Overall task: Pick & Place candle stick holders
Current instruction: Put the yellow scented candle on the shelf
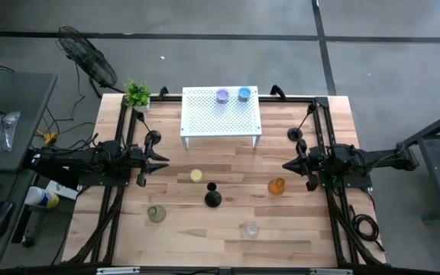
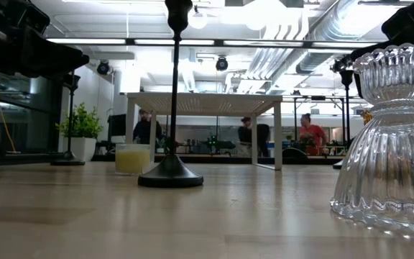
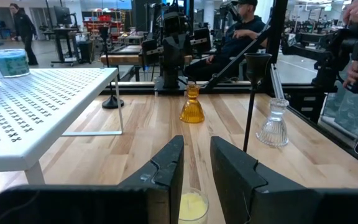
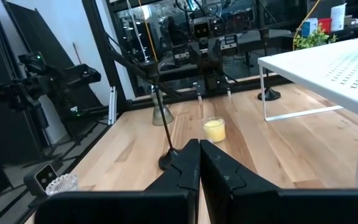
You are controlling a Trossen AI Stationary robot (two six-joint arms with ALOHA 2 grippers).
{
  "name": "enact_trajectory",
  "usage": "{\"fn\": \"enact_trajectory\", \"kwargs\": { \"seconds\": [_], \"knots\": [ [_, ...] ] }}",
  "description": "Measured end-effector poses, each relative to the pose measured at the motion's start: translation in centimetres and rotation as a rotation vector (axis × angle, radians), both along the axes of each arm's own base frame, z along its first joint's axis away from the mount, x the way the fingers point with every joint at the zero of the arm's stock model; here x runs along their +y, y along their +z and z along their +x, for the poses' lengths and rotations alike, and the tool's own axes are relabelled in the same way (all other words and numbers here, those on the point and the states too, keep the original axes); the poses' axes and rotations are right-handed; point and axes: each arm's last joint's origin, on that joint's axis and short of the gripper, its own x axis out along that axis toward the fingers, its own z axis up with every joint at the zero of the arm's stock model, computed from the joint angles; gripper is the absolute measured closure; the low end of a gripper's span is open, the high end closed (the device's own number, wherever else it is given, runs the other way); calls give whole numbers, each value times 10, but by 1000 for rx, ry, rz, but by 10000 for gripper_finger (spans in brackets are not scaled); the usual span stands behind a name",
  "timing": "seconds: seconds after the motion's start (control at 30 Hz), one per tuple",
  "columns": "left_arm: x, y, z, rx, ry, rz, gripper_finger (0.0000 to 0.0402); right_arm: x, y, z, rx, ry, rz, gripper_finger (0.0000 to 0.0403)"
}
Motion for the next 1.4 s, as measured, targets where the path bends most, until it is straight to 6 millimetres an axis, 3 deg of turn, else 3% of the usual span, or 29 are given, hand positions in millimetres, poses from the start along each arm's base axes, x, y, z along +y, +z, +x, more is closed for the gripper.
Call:
{"fn": "enact_trajectory", "kwargs": {
  "seconds": [1.27, 1.4],
  "knots": [
    [0, 1, 0, 1, -11, -8, 325, 0, 0, 0, 1, -4, 0, 400],
    [0, 9, -2, 90, -16, -56, 325, 0, 0, 0, 1, -4, 0, 400]
  ]
}}
